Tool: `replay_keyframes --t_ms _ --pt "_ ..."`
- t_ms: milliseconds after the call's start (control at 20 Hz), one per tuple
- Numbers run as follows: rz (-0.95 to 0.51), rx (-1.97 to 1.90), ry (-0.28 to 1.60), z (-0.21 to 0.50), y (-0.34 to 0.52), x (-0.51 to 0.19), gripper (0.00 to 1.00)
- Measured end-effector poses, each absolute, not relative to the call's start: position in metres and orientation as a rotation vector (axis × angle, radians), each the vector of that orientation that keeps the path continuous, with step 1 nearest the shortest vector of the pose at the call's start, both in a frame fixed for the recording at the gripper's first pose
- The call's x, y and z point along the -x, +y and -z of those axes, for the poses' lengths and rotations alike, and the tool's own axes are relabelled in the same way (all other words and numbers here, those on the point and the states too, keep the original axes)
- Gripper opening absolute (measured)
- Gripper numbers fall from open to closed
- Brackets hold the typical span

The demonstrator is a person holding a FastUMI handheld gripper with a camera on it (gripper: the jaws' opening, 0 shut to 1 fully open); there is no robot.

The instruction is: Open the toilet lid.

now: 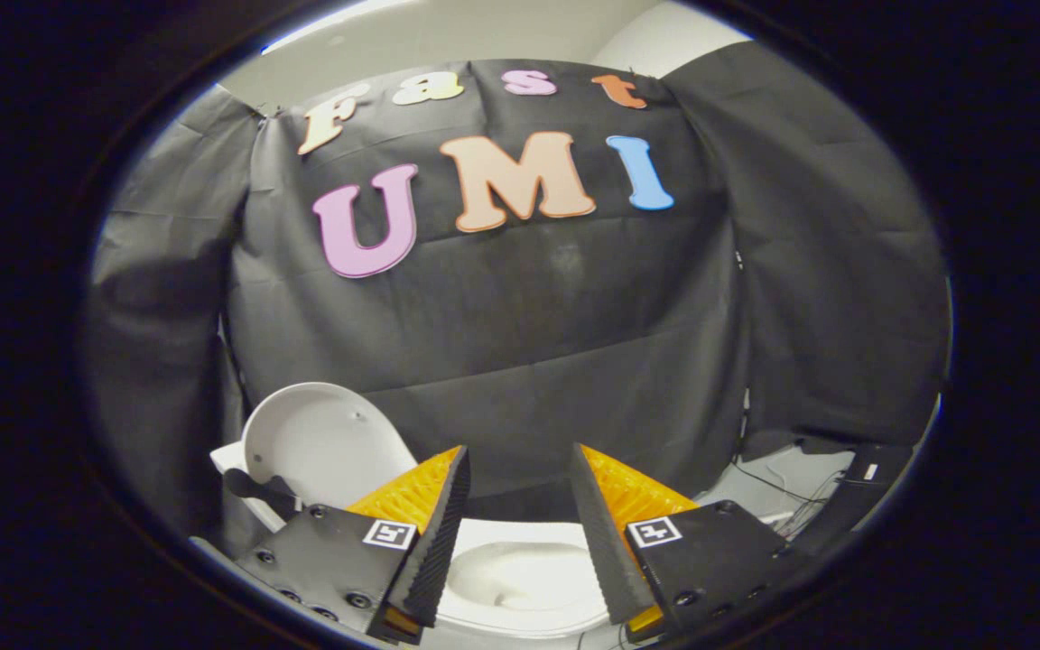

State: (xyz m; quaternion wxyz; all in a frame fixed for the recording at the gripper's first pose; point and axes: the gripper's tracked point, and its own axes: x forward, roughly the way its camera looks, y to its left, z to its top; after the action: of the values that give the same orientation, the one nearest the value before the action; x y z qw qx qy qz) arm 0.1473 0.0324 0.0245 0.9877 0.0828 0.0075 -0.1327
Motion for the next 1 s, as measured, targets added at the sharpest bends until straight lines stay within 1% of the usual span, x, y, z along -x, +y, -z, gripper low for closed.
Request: replay_keyframes --t_ms 200,450,700,950,1000 --pt "0.277 -0.145 0.063 -0.008 -0.001 -0.131 0.70" --pt "0.186 -0.085 0.122 0.013 -0.012 -0.113 0.70" --pt "0.133 -0.004 0.151 0.032 -0.015 -0.103 0.70" --pt "0.129 0.019 0.191 0.046 -0.026 -0.081 0.70" --pt "0.131 0.011 0.173 0.043 -0.029 -0.080 0.70"
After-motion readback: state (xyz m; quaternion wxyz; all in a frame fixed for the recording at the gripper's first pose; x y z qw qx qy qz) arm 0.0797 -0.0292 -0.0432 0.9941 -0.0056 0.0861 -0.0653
